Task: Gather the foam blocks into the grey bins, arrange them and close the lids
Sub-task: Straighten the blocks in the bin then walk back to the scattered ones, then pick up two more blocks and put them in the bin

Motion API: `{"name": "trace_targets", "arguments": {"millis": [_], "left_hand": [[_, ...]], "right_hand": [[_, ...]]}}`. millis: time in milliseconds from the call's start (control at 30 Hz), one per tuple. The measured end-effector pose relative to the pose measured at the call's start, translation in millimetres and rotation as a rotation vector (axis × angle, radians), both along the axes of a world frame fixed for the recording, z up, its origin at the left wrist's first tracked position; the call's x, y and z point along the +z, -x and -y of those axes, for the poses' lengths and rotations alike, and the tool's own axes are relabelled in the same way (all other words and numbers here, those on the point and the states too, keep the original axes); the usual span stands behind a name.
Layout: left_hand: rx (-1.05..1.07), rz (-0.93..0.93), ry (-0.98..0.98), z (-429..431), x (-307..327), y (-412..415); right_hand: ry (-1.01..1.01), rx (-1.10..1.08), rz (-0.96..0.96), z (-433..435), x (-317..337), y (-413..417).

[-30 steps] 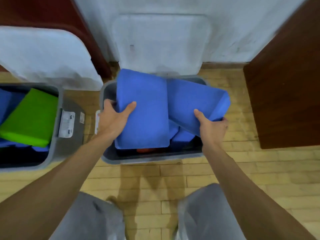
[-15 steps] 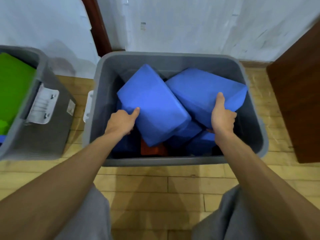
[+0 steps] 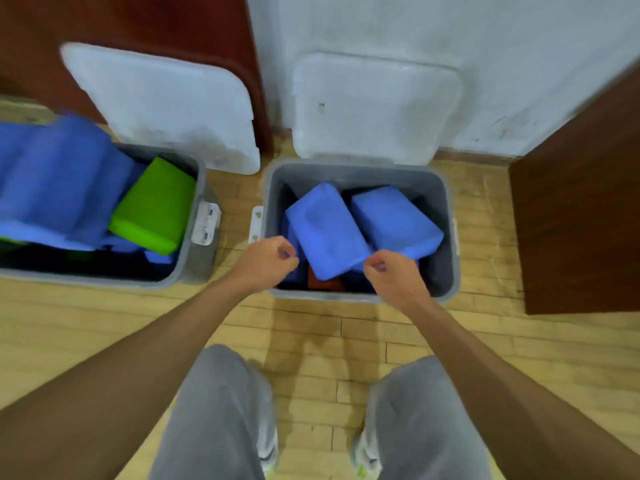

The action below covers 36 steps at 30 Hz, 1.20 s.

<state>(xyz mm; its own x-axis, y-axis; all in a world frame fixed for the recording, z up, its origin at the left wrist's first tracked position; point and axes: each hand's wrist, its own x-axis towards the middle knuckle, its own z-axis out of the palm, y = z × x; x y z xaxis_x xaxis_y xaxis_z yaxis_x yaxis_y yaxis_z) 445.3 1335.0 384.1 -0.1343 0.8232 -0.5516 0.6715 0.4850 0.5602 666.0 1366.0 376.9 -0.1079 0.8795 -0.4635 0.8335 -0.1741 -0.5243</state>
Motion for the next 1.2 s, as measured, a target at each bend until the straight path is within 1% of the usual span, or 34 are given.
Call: {"name": "trace_targets", "arguments": {"millis": [133, 233, 267, 333, 400, 500, 600, 667, 767, 933, 1067, 1200], "left_hand": [[0.083, 0.036, 0.088, 47.3, 151.7, 43.9], [0.144, -0.003, 0.101, 90.0, 252.2, 67.7], [0.149, -0.017, 0.106, 105.2, 278.9, 73.1], [0.188, -0.019, 0.084, 130.5, 322.5, 82.1], [0.261, -0.038, 0.026, 152.2, 355.1, 90.1], [0.400, -0.084, -0.049, 196.3, 387.7, 104.4], [0.580, -0.105, -0.083, 261.2, 407.3, 117.6], [0.725, -0.104, -0.085, 312.1, 413.6, 122.5], [0.976, -0.117, -0.087, 396.5, 412.8, 121.7], [1.375, -0.090, -0.042, 536.9, 387.4, 112.4], [1.642, -0.014, 0.014, 656.7, 356.7, 99.0], [1.997, 0.182, -0.007, 772.2, 341.5, 80.7]], "right_hand": [[0.274, 0.266, 0.007, 17.6, 159.1, 38.5], [0.301, 0.429, 0.064, 29.9, 262.8, 63.0], [0.302, 0.454, 0.053, 34.7, 290.9, 71.1], [0.263, 0.558, 0.084, 40.4, 335.2, 89.0], [0.201, 0.705, 0.112, 42.0, 362.7, 109.5], [0.112, 0.857, 0.037, 53.4, 386.5, 146.5], [0.067, 1.054, -0.041, 87.2, 402.1, 192.5], [0.043, 1.185, -0.057, 118.4, 405.3, 228.9], [0.014, 1.380, -0.043, 180.6, 406.9, 280.6], [0.006, 1.683, 0.029, 309.6, 397.7, 347.8], [0.066, 1.869, 0.141, 426.3, 374.0, 395.4], [0.188, 1.902, 0.272, 536.6, 348.9, 439.2]]}}
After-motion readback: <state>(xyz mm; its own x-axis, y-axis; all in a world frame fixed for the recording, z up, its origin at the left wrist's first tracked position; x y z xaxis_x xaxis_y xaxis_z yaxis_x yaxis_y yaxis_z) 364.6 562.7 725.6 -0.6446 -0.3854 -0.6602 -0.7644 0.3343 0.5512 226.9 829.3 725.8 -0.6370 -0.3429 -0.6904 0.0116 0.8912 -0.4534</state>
